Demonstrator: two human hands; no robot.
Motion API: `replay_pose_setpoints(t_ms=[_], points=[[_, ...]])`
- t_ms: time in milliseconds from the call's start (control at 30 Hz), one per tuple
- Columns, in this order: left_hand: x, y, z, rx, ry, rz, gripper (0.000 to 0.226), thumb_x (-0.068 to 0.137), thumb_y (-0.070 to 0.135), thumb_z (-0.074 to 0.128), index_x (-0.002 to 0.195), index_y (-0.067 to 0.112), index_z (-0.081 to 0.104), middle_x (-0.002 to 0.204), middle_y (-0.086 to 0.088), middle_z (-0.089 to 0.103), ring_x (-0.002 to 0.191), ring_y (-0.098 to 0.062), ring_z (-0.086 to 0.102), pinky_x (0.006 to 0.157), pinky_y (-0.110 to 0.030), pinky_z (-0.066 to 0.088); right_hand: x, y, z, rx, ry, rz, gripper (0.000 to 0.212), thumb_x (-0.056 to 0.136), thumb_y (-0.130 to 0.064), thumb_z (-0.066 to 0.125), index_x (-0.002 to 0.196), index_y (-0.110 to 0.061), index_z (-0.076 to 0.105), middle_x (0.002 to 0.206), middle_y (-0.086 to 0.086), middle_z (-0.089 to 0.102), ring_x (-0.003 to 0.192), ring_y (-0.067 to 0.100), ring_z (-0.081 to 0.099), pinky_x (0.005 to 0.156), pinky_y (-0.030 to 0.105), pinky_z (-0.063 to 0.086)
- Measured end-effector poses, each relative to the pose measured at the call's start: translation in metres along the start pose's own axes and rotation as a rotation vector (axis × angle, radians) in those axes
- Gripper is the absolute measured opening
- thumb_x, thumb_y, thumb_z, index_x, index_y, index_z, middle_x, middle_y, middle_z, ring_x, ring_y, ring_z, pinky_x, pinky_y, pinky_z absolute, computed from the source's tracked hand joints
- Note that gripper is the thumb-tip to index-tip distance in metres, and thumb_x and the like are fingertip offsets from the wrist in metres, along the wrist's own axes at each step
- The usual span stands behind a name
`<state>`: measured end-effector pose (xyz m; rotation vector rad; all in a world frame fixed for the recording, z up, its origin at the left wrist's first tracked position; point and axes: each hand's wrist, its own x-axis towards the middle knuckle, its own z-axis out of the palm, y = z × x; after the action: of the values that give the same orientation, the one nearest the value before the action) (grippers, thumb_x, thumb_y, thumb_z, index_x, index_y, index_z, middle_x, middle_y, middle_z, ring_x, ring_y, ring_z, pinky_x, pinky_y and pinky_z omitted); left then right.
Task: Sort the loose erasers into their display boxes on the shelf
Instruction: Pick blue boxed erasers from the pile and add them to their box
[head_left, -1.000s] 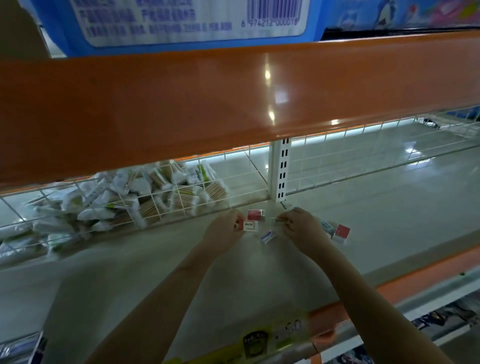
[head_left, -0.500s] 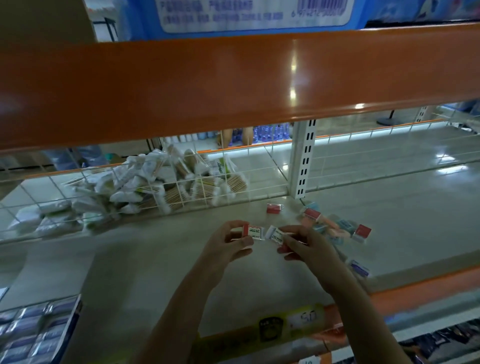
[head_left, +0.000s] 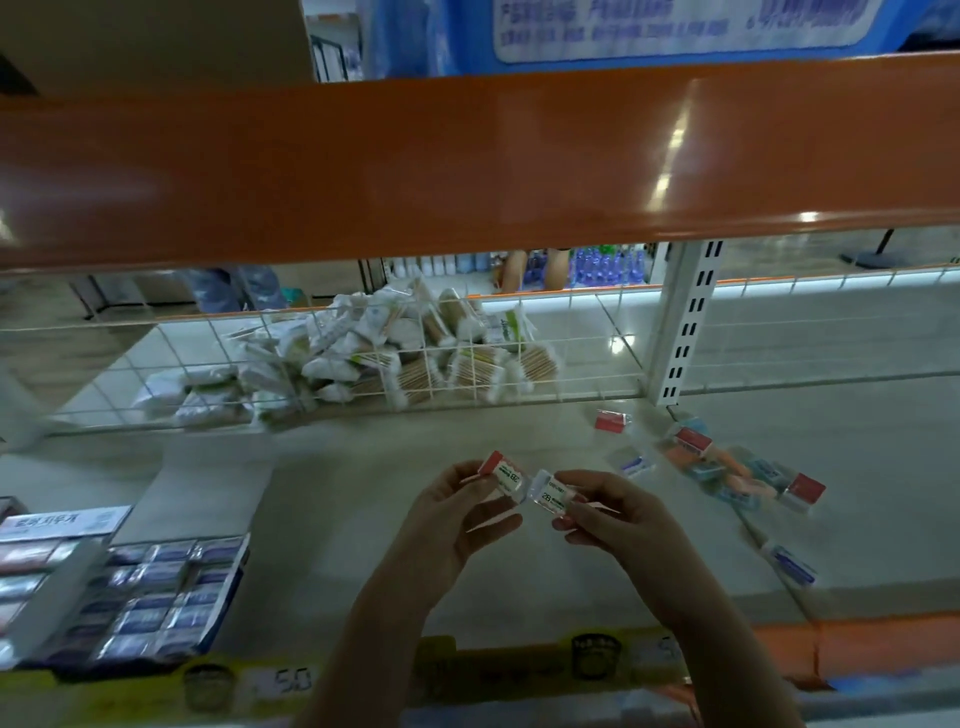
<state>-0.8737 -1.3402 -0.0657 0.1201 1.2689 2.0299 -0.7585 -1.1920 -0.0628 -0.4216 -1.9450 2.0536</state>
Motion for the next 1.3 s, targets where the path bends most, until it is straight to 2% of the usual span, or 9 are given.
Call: replay_pose_setpoints(t_ms=[133, 300, 467, 567, 667, 767, 933, 1133, 1300], points=[[-0.009, 0.007, -0.008, 0.043, 0.023, 0.009, 0.015, 0.093, 0.01, 0.052, 0.102, 0.011, 0.063, 0.09, -0.009, 0.072, 0.082, -0.028, 0.071, 0.062, -0.034, 0.059, 0.0, 0.0, 0.01, -0.024, -0.031, -0.03, 0.033, 0.08, 0.005, 0.063, 0.103, -0.018, 0.067, 0.094, -0.001, 0.071, 0.084, 0.016, 0.068, 0.07, 0.021, 0.053], [-0.016, 0.006, -0.011, 0.07, 0.008, -0.012, 0.021, 0.093, 0.007, 0.05, 0.11, 0.006, 0.063, 0.085, -0.007, 0.072, 0.072, -0.018, 0.069, 0.059, -0.026, 0.056, 0.0, 0.003, 0.018, -0.112, -0.043, -0.049, 0.041, 0.077, 0.006, 0.066, 0.104, -0.026, 0.066, 0.093, -0.004, 0.072, 0.084, 0.011, 0.067, 0.073, 0.023, 0.054], [-0.019, 0.0, -0.013, 0.133, -0.053, 0.015, 0.037, 0.074, 0.007, 0.066, 0.111, 0.013, 0.063, 0.096, -0.005, 0.072, 0.082, -0.014, 0.068, 0.069, -0.022, 0.055, -0.004, 0.007, 0.022, -0.163, -0.043, -0.07, 0.04, 0.078, 0.003, 0.067, 0.107, -0.024, 0.064, 0.095, -0.002, 0.071, 0.084, 0.01, 0.067, 0.072, 0.021, 0.052], [-0.021, -0.003, -0.014, 0.311, -0.05, 0.067, 0.049, 0.078, -0.006, 0.066, 0.12, 0.018, 0.061, 0.107, -0.007, 0.067, 0.091, -0.016, 0.067, 0.077, -0.024, 0.054, -0.007, 0.01, 0.021, -0.17, -0.027, -0.065, 0.039, 0.078, 0.003, 0.066, 0.107, -0.023, 0.064, 0.094, -0.003, 0.071, 0.085, 0.01, 0.067, 0.071, 0.021, 0.052], [-0.026, -0.001, -0.017, 0.637, 0.012, 0.189, 0.055, 0.079, -0.003, 0.068, 0.123, 0.028, 0.059, 0.104, -0.001, 0.064, 0.09, -0.011, 0.064, 0.08, -0.025, 0.055, -0.008, 0.009, 0.019, -0.117, 0.0, -0.057, 0.034, 0.079, 0.003, 0.065, 0.107, -0.017, 0.063, 0.096, 0.001, 0.069, 0.086, 0.011, 0.067, 0.071, 0.02, 0.053], [-0.035, 0.007, -0.026, 0.955, 0.052, 0.317, 0.048, 0.076, 0.012, 0.074, 0.112, 0.037, 0.055, 0.099, 0.012, 0.062, 0.09, 0.001, 0.061, 0.078, -0.018, 0.051, -0.006, 0.007, 0.026, -0.051, 0.031, -0.066, 0.027, 0.081, 0.002, 0.062, 0.102, -0.016, 0.062, 0.094, 0.003, 0.068, 0.083, 0.014, 0.069, 0.07, 0.021, 0.055], [-0.053, 0.031, -0.049, 1.099, 0.152, 0.421, 0.029, 0.08, 0.011, 0.07, 0.092, 0.031, 0.053, 0.094, 0.015, 0.061, 0.091, 0.006, 0.057, 0.075, -0.017, 0.051, 0.004, 0.004, 0.05, -0.079, -0.027, -0.051, 0.026, 0.08, 0.002, 0.063, 0.097, -0.018, 0.058, 0.094, 0.003, 0.066, 0.08, 0.009, 0.069, 0.068, 0.017, 0.054], [-0.086, 0.072, -0.095, 1.235, 0.236, 0.42, 0.03, 0.08, 0.015, 0.072, 0.095, 0.036, 0.056, 0.089, 0.019, 0.059, 0.082, 0.003, 0.062, 0.071, -0.014, 0.051, 0.016, -0.003, 0.104, -0.066, -0.137, -0.062, 0.024, 0.082, 0.002, 0.061, 0.098, -0.016, 0.056, 0.094, 0.005, 0.066, 0.079, 0.015, 0.067, 0.068, 0.02, 0.055], [-0.113, 0.1, -0.153, 1.27, 0.309, 0.475, 0.036, 0.078, 0.017, 0.074, 0.104, 0.035, 0.059, 0.1, 0.014, 0.062, 0.083, 0.004, 0.061, 0.069, -0.013, 0.05, 0.015, -0.004, 0.163, -0.124, -0.2, -0.089, 0.025, 0.079, -0.001, 0.065, 0.092, -0.02, 0.057, 0.089, 0.001, 0.068, 0.075, 0.015, 0.067, 0.067, 0.024, 0.056]])
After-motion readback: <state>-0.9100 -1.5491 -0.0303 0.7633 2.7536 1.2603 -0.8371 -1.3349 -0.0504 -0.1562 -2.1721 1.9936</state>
